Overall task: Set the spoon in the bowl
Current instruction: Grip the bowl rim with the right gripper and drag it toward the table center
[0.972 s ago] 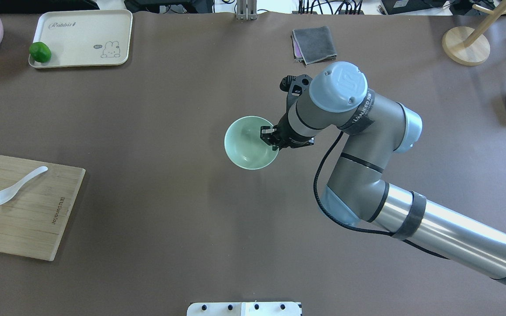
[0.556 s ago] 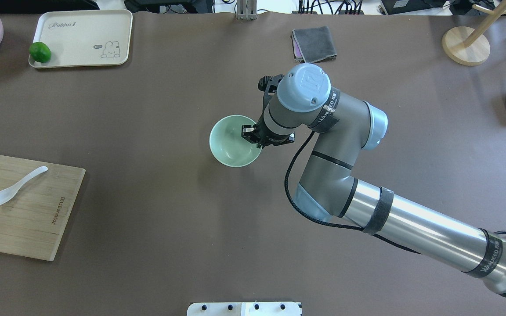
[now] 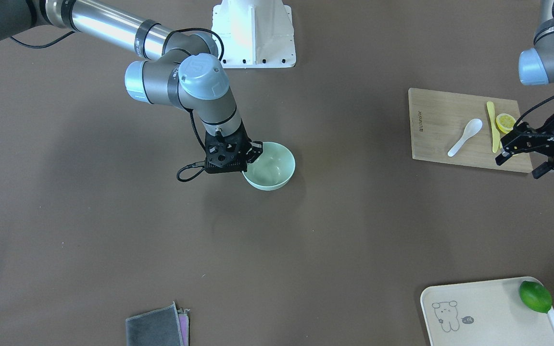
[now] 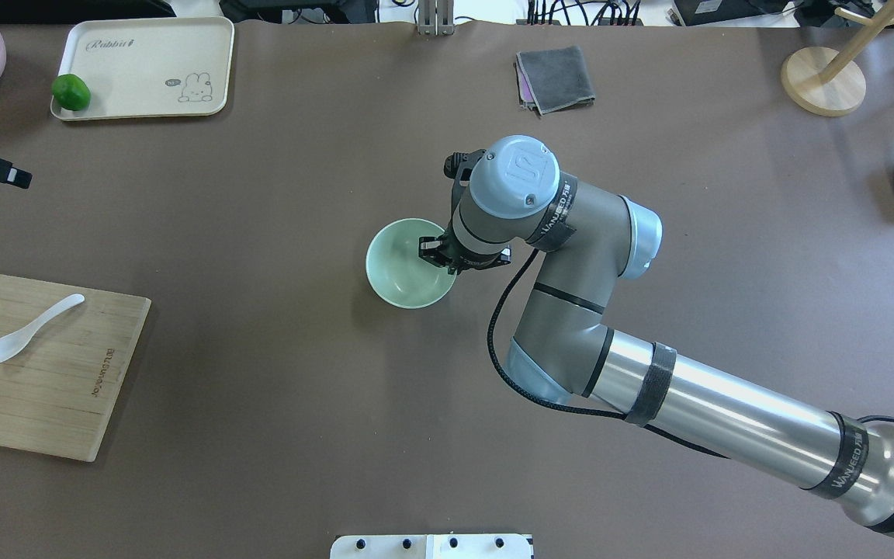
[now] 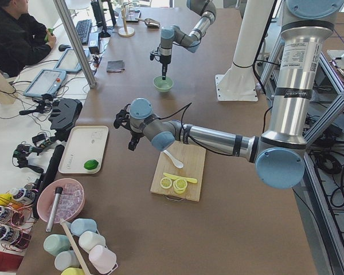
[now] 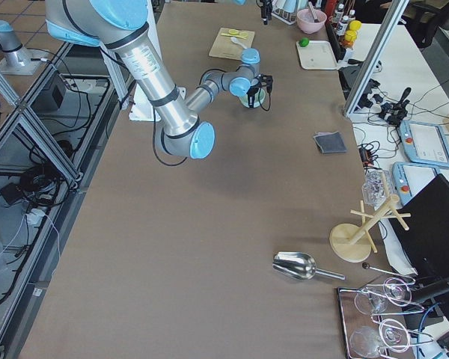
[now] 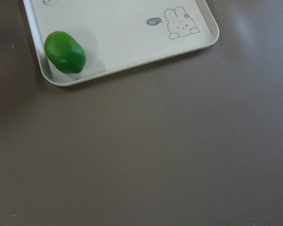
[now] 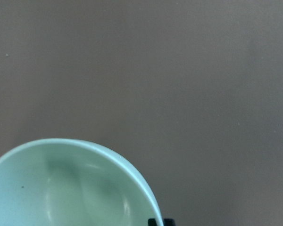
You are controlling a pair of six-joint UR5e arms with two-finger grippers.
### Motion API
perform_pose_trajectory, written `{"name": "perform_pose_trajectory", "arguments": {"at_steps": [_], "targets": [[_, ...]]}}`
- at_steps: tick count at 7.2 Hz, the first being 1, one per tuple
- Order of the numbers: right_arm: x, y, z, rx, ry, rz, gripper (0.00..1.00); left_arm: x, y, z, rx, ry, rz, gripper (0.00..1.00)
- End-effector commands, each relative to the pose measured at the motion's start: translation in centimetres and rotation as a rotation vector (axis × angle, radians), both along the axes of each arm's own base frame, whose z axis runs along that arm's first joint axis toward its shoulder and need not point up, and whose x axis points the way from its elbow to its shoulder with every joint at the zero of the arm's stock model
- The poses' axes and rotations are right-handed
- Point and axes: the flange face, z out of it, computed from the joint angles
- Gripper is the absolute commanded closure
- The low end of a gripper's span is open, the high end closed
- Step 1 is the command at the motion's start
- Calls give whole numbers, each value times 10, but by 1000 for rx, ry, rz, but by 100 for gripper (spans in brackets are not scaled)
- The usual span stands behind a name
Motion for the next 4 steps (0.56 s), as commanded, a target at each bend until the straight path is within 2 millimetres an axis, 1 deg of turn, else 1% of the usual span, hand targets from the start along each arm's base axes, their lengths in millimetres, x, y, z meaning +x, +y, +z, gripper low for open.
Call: {"name": "perform_pose_trajectory", "arguments": {"at_steps": [1,2,3,4], "targets": [[-4,-1,1,0,6,-3,50,5,4,-10,1,19,15,2],[6,-5,-17,6,-26,3,1,18,10,-18,13,25,40,2],[33,-12,-36,-1,-70,0,0,29,16,-21,13,27,59,2],[71,-26,-44,-20,-119,-9,0,40,31,-15,16,16,86,2]]}}
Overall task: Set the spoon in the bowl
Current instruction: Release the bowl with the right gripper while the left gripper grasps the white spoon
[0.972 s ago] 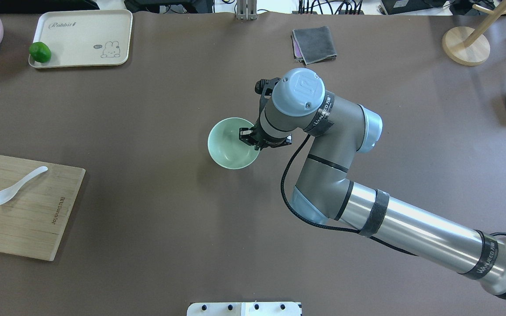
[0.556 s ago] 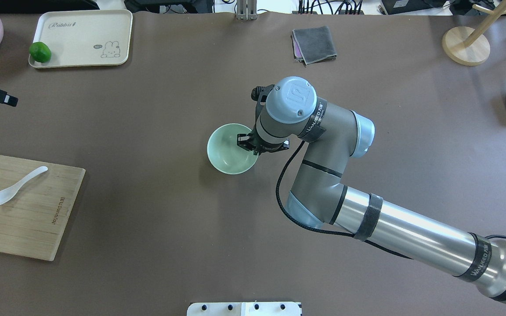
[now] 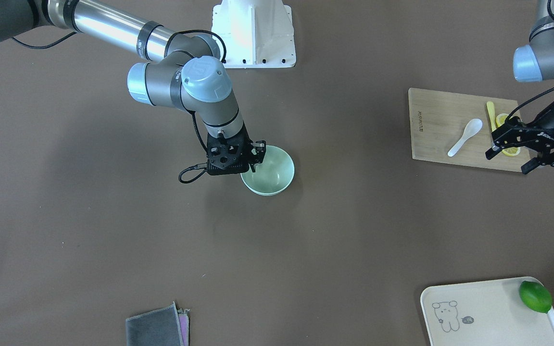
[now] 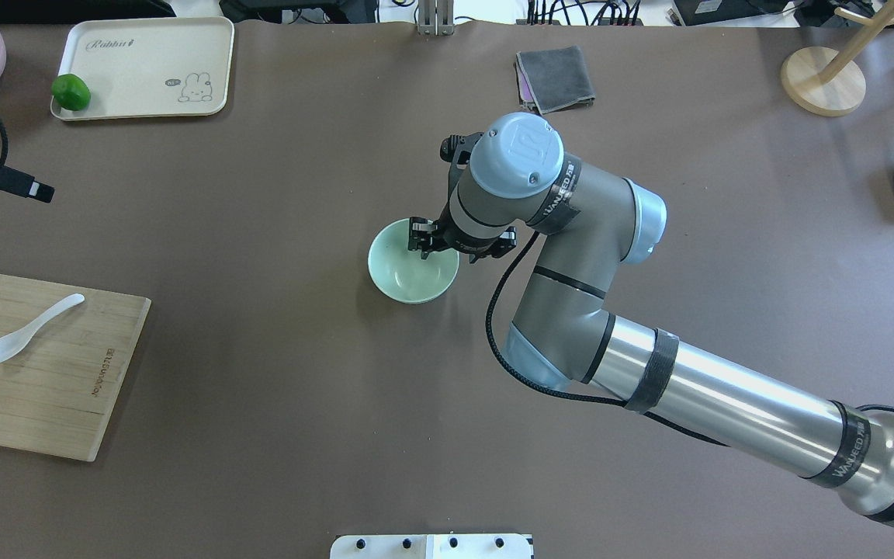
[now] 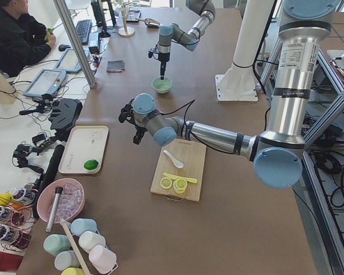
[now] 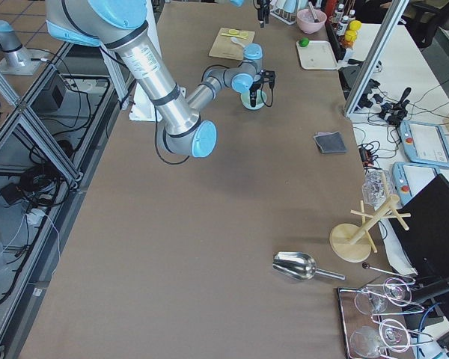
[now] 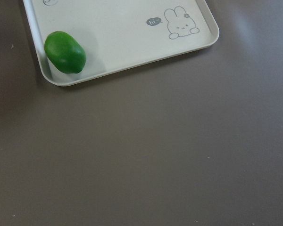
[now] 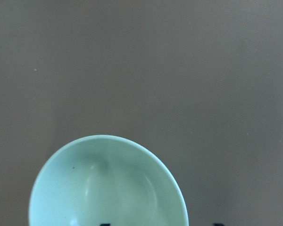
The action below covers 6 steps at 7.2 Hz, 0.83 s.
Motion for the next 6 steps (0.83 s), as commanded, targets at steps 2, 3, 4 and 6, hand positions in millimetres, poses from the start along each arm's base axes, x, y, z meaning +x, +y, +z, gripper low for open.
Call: {"name": "perform_pose_trajectory", "arguments": {"at_steps": [2,3,4,6], "targets": [[105,-15,9,-7,-78,28,0,23,63,24,73,-27,65,3],[143,-5,38,3,-74,21,0,39,80,37,132,-60,70,3],[168,-5,58,55,-59,-11,0,54,87,44,154,-101,73,3],[218,-14,81,43,-62,-7,0,55,99,63,202,-154,115,3]]}}
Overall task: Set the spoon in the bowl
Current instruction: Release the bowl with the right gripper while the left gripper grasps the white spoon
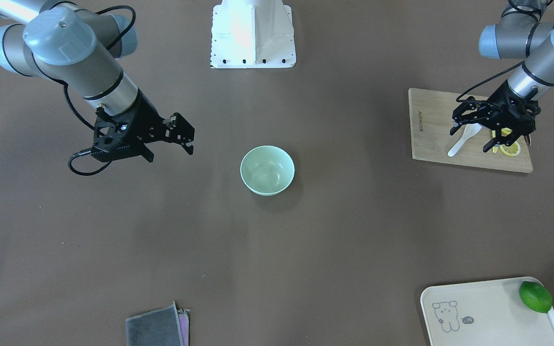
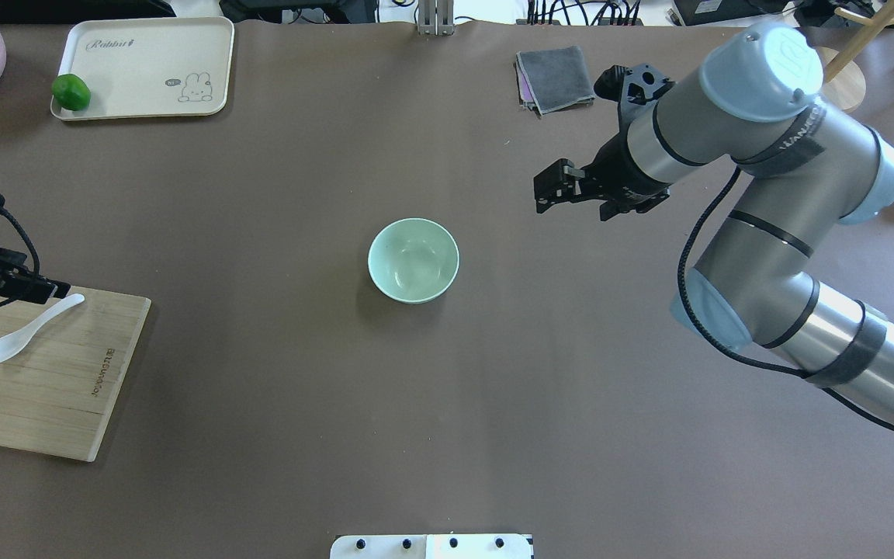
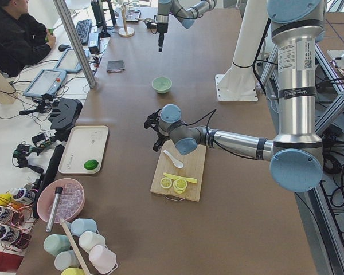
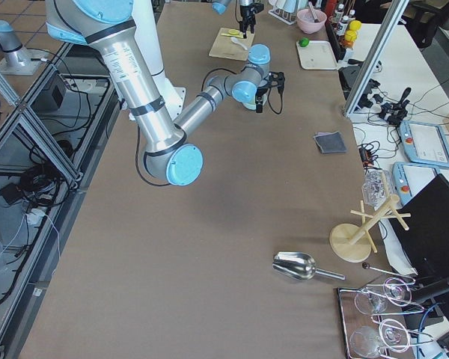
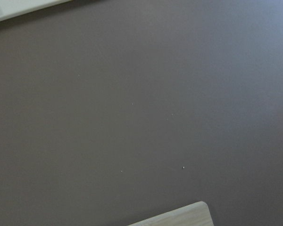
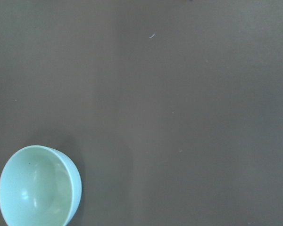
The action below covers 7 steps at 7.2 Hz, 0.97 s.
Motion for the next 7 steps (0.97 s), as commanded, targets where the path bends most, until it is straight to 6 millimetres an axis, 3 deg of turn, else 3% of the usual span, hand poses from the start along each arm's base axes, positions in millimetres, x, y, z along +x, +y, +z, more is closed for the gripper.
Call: {"name": "perform_pose_trajectory", "arguments": {"at_steps": [1,3,4,5,6,7], "targets": [[43,-8,16,-6,-10,1,0,8,12,17,13,-39,34,3],[44,-9,21,-10,-2,5,0,26,18,31,13,-38,72,3],[56,-13,30,-10,6,13,0,32,19,43,21,-31,83,3],[59,-13,36,13,18,-1,0,38,15,47,24,-27,87,9],[60,-15,38,11,20,2,0,41,14,45,20,-19,95,23],[61,-14,35,15,16,1,0,41,14,44,16,-17,94,50]]}}
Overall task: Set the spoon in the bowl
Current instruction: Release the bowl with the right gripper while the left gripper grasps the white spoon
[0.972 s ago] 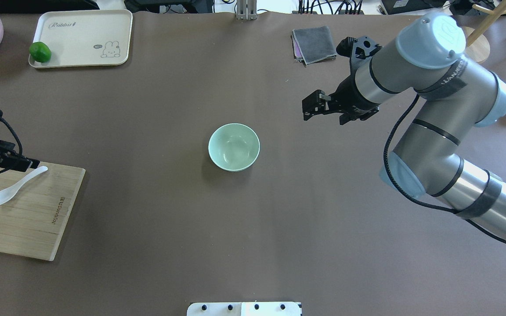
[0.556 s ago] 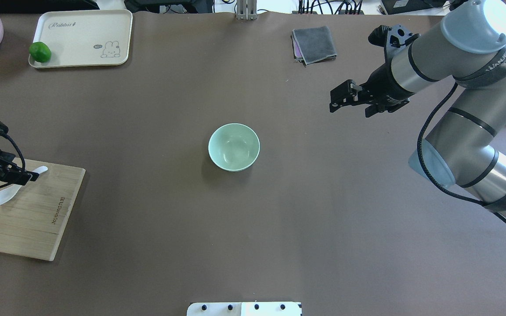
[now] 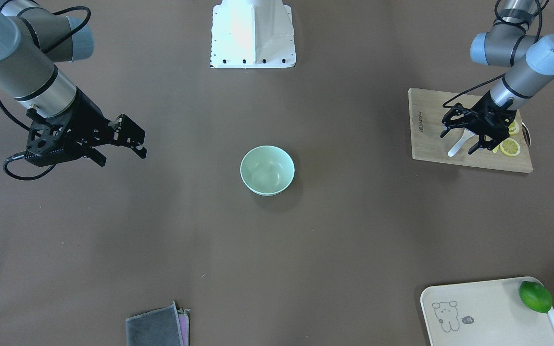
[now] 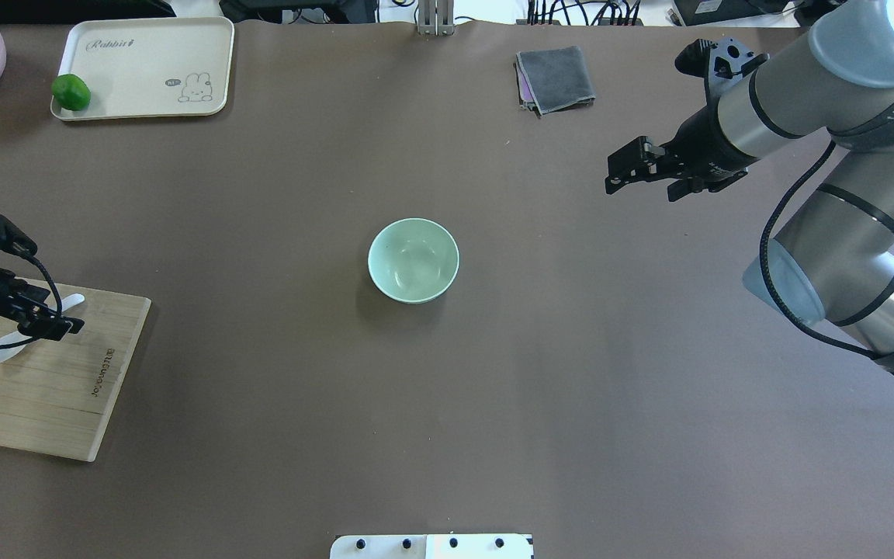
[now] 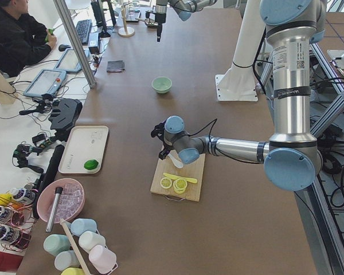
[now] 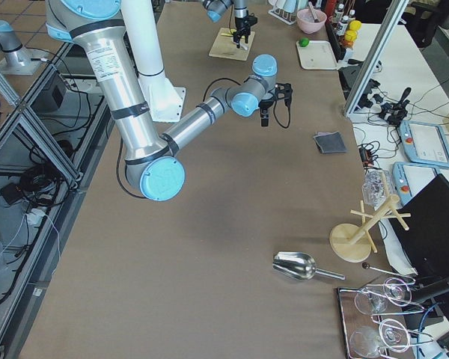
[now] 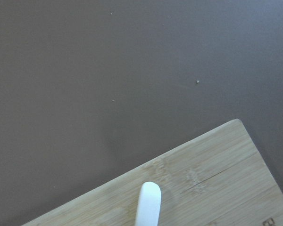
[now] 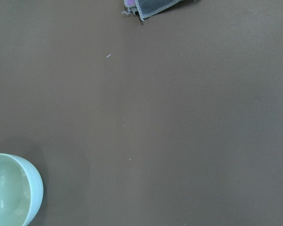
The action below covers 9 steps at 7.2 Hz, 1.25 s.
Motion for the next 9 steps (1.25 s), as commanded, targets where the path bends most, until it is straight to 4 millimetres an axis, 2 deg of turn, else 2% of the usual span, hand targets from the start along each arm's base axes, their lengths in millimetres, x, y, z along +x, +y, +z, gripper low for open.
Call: {"name": "perform_pose_trajectory", "arguments": {"at_steps": [1,2,3,4,5,7,8,9], "targets": [[2,0,0,4,1,0,0,2,-1,2,-7,0,5,66],[1,-1,0,3,2,0,0,0,1,5,-12,-4,5,74],[0,0,1,1,3,0,0,-1,2,7,-14,-6,5,89],[0,-1,2,0,4,0,0,-2,3,7,-12,-7,7,100],[0,-1,3,-1,5,0,0,-2,3,-3,-5,12,11,100],[3,0,2,1,3,3,0,1,0,-47,-6,97,58,100],[6,-1,4,1,5,9,0,10,-17,-91,-1,101,51,100],[12,-2,9,0,8,17,0,18,-33,-147,-13,107,35,100]]}}
